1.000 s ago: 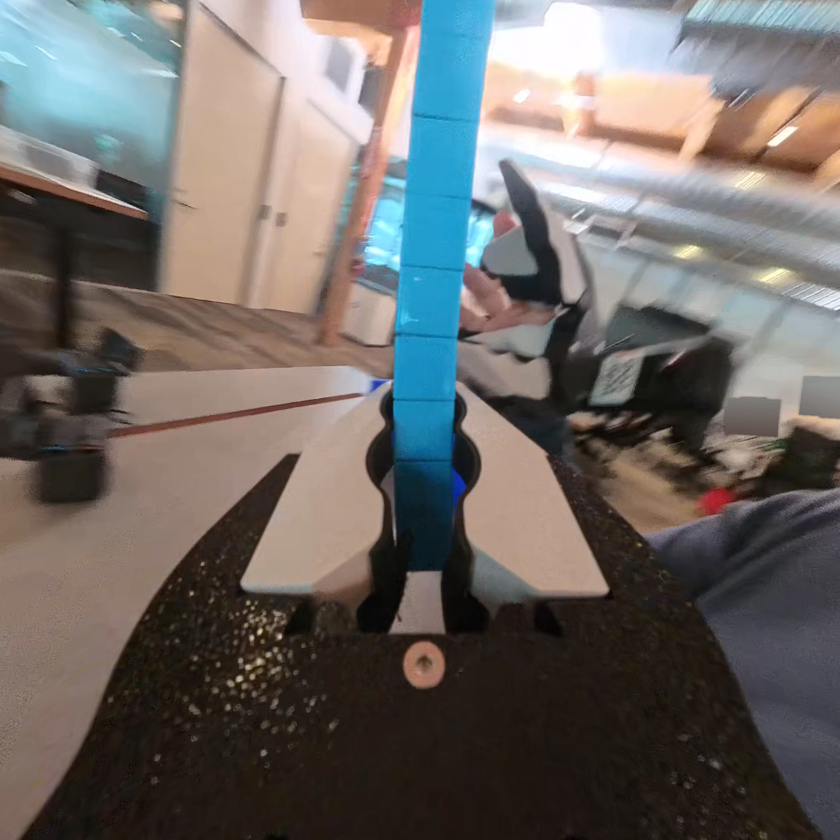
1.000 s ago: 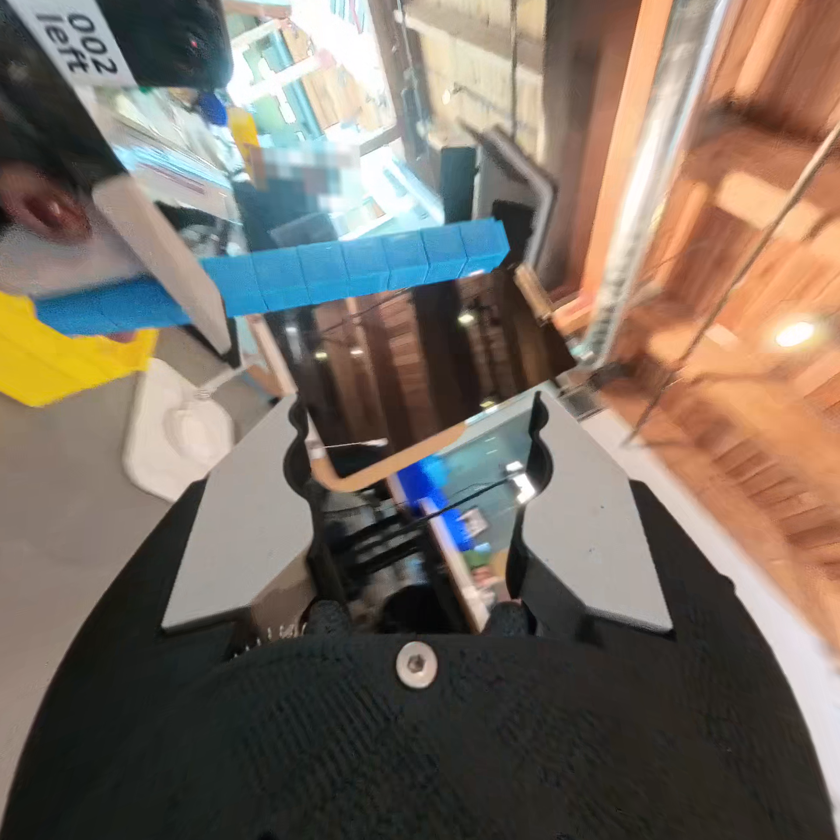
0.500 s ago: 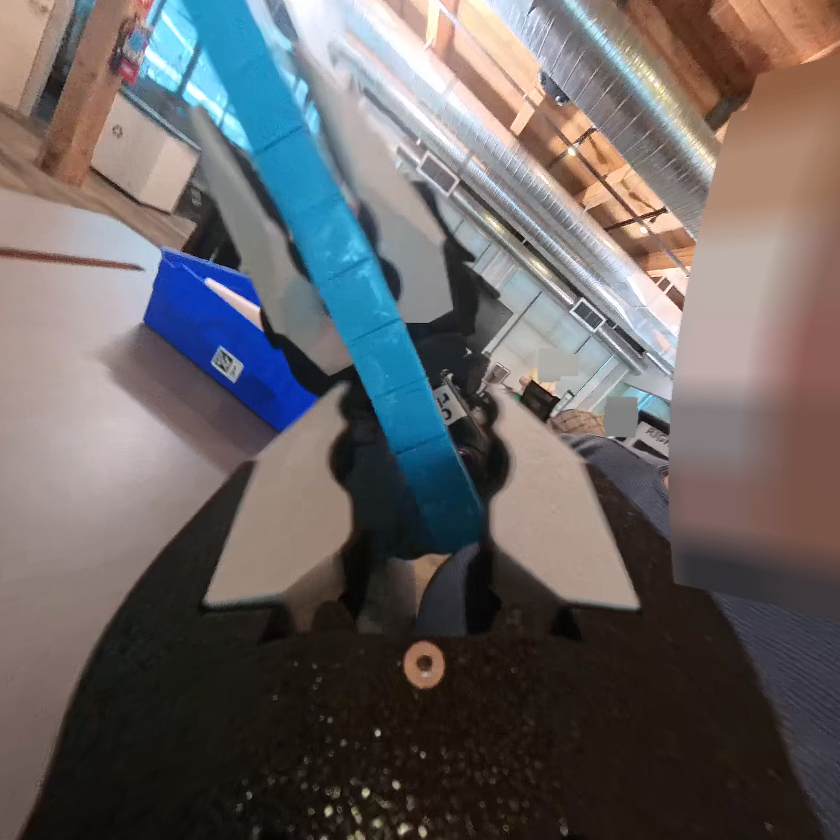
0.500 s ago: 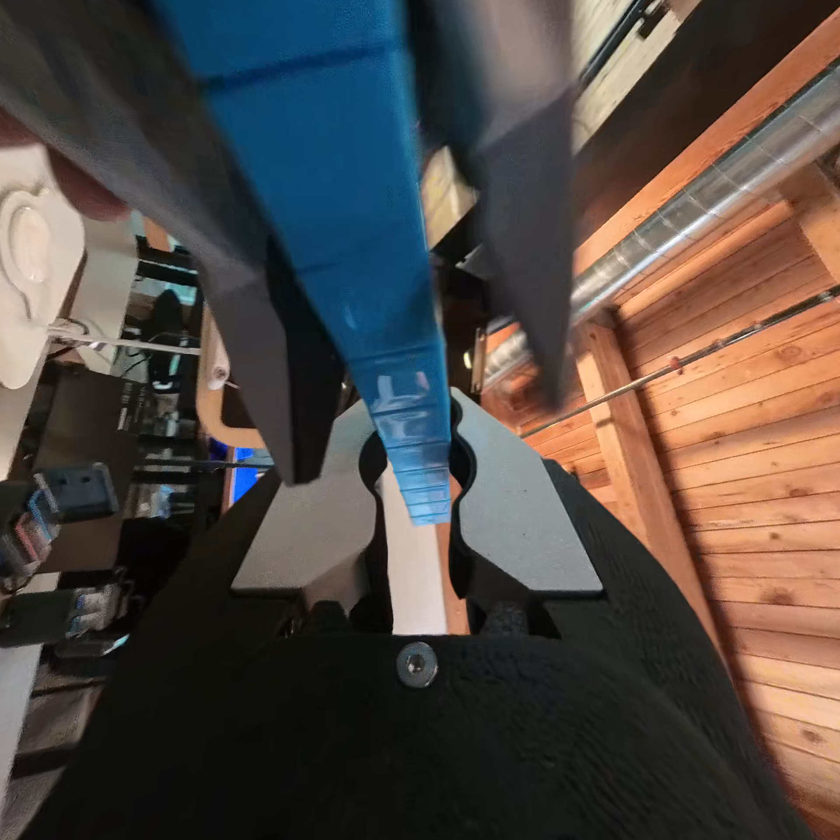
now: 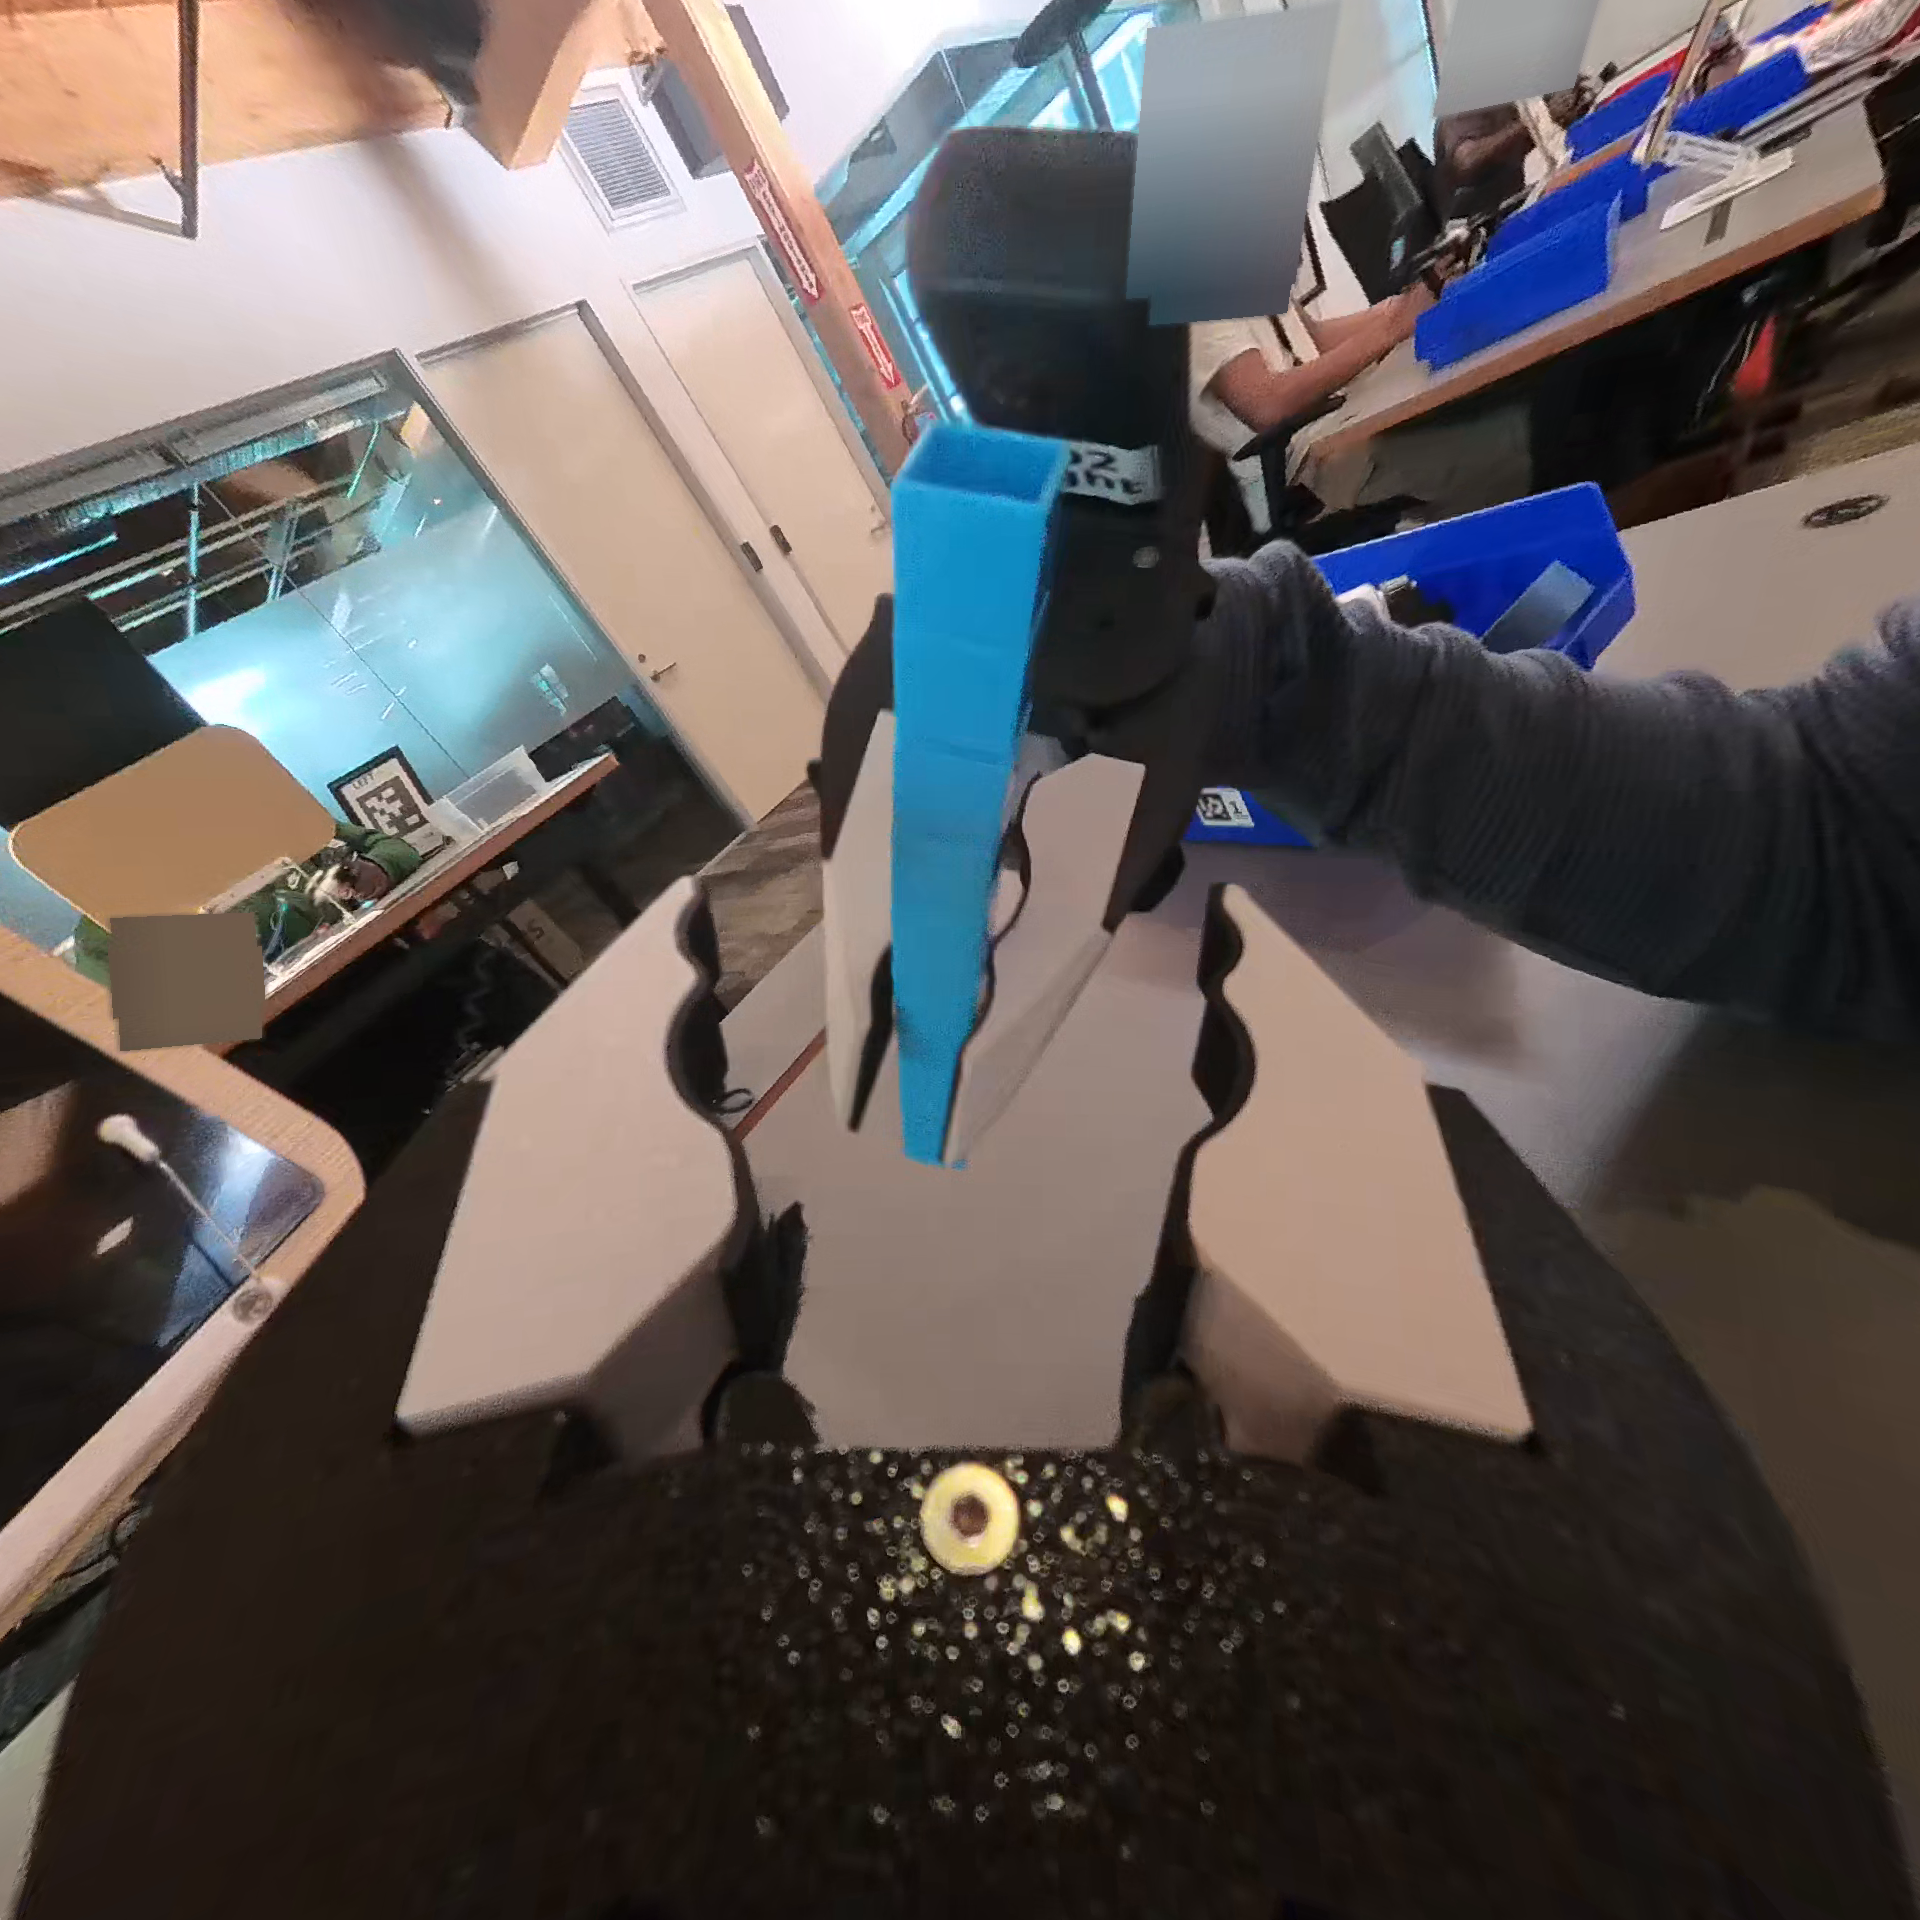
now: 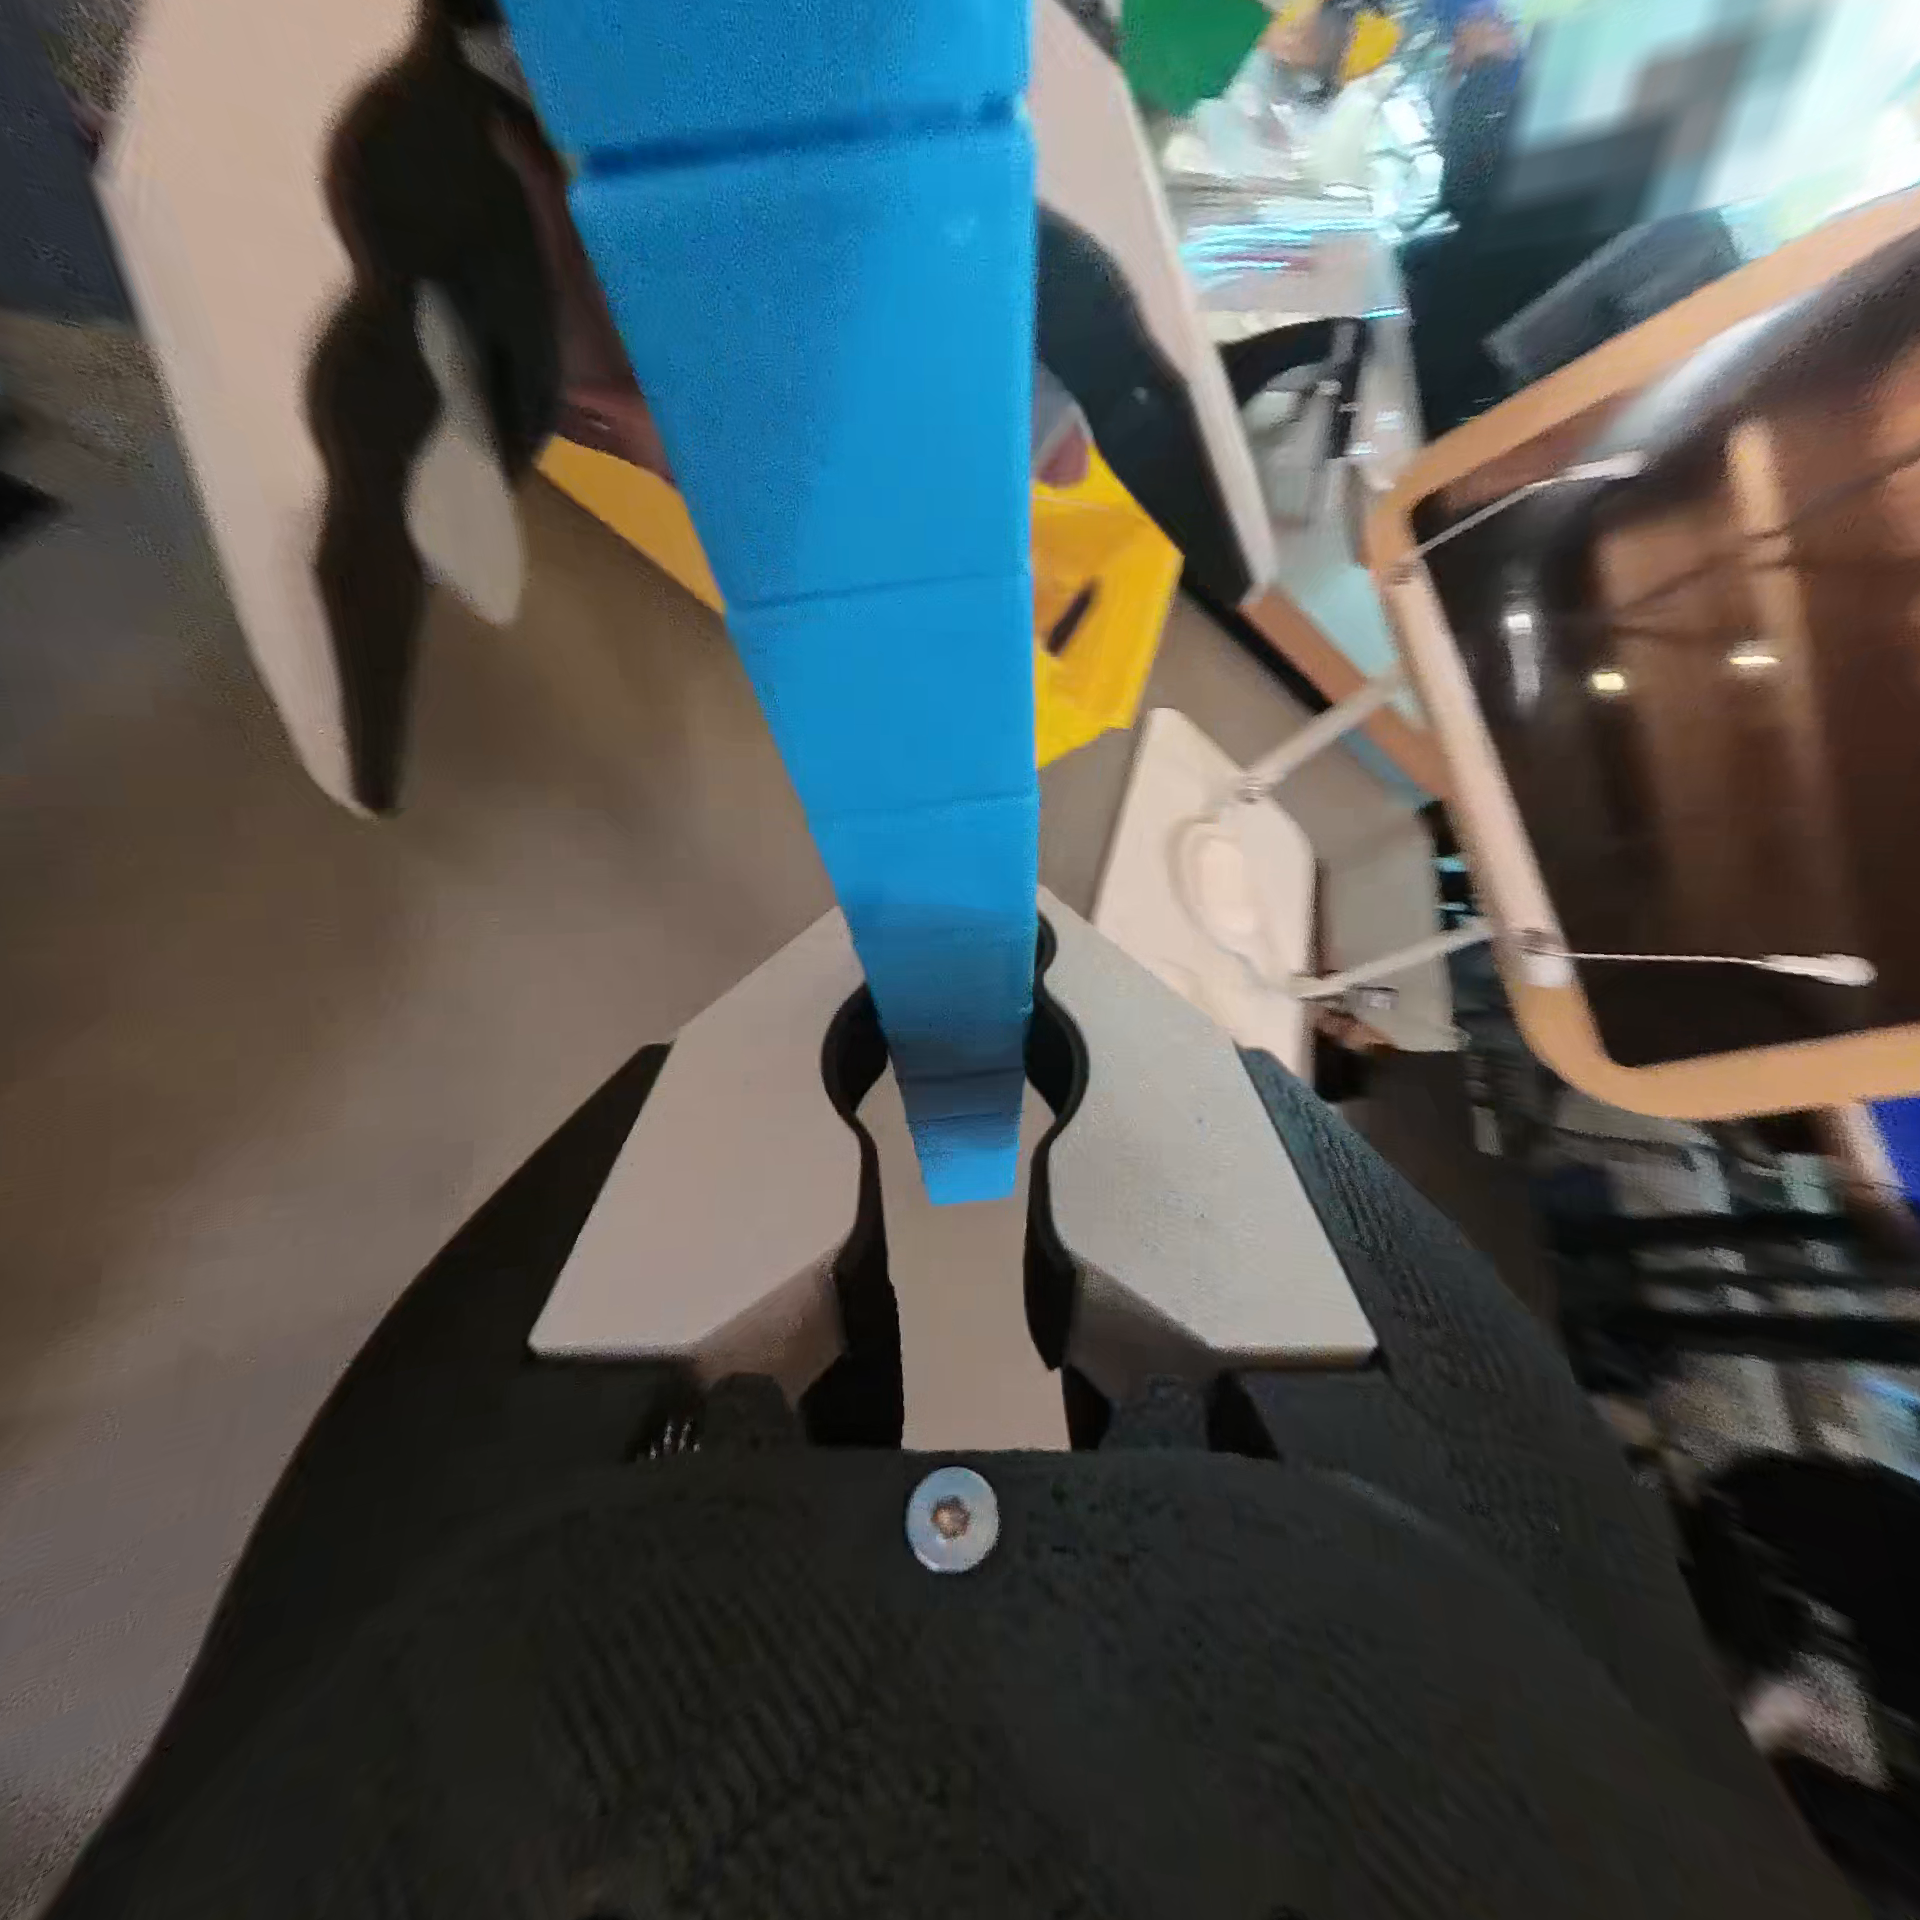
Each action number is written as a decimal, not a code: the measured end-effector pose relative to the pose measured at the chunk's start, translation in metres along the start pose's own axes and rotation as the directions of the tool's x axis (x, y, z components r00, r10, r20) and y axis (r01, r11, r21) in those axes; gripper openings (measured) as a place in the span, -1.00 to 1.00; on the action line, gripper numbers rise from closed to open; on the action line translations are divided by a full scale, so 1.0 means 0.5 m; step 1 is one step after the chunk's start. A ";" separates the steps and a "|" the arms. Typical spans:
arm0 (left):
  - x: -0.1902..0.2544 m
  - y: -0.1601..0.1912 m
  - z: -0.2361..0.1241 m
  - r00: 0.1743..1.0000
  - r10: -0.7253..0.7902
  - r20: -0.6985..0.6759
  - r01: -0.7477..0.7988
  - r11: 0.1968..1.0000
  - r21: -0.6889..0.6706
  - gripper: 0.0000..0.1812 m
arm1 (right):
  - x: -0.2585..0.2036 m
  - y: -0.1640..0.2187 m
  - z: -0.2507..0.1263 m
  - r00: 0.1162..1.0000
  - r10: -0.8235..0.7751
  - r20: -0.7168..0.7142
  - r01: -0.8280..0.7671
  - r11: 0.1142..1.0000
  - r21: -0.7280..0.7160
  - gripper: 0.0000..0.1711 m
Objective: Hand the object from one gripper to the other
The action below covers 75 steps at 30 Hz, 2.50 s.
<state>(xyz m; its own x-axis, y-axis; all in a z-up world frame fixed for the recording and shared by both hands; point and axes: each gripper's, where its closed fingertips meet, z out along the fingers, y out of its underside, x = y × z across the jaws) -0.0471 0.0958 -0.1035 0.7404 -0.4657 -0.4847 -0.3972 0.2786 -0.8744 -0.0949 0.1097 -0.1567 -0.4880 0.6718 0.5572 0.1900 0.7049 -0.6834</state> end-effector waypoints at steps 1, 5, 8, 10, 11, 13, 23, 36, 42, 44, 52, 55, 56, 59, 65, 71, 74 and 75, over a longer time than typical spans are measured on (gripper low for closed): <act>0.002 -0.003 0.005 1.000 -0.006 -0.004 0.006 1.000 0.001 -0.05 | -0.012 0.001 0.003 0.999 0.011 0.037 -0.011 1.000 -0.007 -0.77; 0.012 -0.022 0.013 0.999 -0.032 -0.038 0.034 0.998 0.048 -0.37 | -0.039 0.011 0.017 0.995 -0.013 0.096 0.020 0.997 -0.070 -0.77; 0.011 -0.029 0.011 0.999 -0.021 -0.044 0.024 0.998 0.063 -0.77 | -0.041 0.007 0.020 0.995 -0.025 0.096 0.032 0.997 -0.074 -0.77; -0.002 -0.038 0.008 0.999 -0.034 -0.013 0.035 0.996 0.085 -0.77 | -0.029 -0.004 0.017 0.998 -0.044 0.055 0.047 0.998 -0.042 -0.76; -0.012 -0.045 0.004 0.999 -0.042 0.010 0.041 0.994 0.101 -0.78 | -0.015 -0.013 0.015 0.998 -0.063 0.006 0.063 0.998 -0.021 -0.71; -0.041 -0.064 -0.009 0.993 -0.085 0.076 0.072 0.984 0.162 -0.78 | 0.013 -0.031 0.004 0.991 -0.093 -0.094 0.094 0.995 0.011 -0.39; -0.184 -0.159 -0.151 0.787 -0.612 -0.076 0.457 0.496 0.738 -0.79 | 0.124 -0.174 -0.108 0.613 -0.411 -0.675 0.530 0.847 -0.034 0.14; -0.192 -0.153 -0.164 0.277 -0.485 -0.830 0.867 -0.246 0.433 -0.78 | 0.033 -0.295 -0.142 0.659 -0.333 -0.674 0.630 0.734 0.254 -0.16; -0.173 -0.138 -0.122 0.143 -0.456 -0.879 0.895 -0.321 0.311 -0.67 | -0.001 -0.313 -0.139 0.730 -0.326 -0.601 0.605 0.717 0.346 -0.74; -0.171 -0.123 -0.110 0.172 -0.524 -0.834 0.888 -0.284 0.361 -0.44 | 0.009 -0.304 -0.140 0.752 -0.310 -0.582 0.570 0.749 0.337 -0.77; -0.162 -0.020 -0.053 0.798 -0.531 0.286 0.361 0.800 0.479 0.22 | 0.110 -0.213 -0.175 0.822 -0.060 -0.567 0.240 0.938 0.248 -0.77; -0.148 -0.026 -0.039 0.800 0.033 0.600 -0.126 0.986 0.113 0.13 | 0.099 -0.188 -0.150 0.897 0.042 -0.440 0.079 0.965 0.251 -0.77; -0.136 -0.030 -0.025 0.771 0.182 0.610 -0.239 0.971 0.012 0.10 | 0.091 -0.187 -0.143 0.915 0.065 -0.399 0.047 0.964 0.263 -0.77; -0.117 -0.013 0.014 0.687 0.433 0.584 -0.388 0.898 -0.209 -0.07 | 0.075 -0.202 -0.134 0.943 0.120 -0.309 -0.012 0.944 0.329 -0.77; -0.096 0.010 0.040 0.742 0.420 0.523 -0.353 0.907 -0.229 -0.76 | 0.056 -0.211 -0.143 0.955 0.085 -0.283 0.023 0.934 0.358 -0.75; -0.083 0.026 0.055 0.939 -0.056 0.341 0.071 0.997 -0.031 -0.78 | 0.066 -0.214 -0.159 0.909 -0.037 -0.414 0.181 0.932 0.313 -0.16; -0.073 -0.011 0.045 0.865 -0.500 0.051 0.483 0.855 0.187 -0.78 | 0.072 -0.215 -0.180 0.899 -0.027 -0.437 0.190 0.922 0.336 0.01; -0.075 -0.037 0.032 0.788 -0.609 -0.090 0.609 0.749 0.263 -0.78 | 0.071 -0.217 -0.187 0.898 -0.027 -0.439 0.199 0.915 0.351 0.04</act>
<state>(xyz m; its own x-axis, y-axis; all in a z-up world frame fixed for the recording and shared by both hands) -0.0588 0.1218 -0.0688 0.7764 -0.6125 0.1486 0.2960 0.1462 -0.9439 -0.0533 0.0784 -0.0187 -0.0690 0.6841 0.7262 -0.2226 0.6990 -0.6796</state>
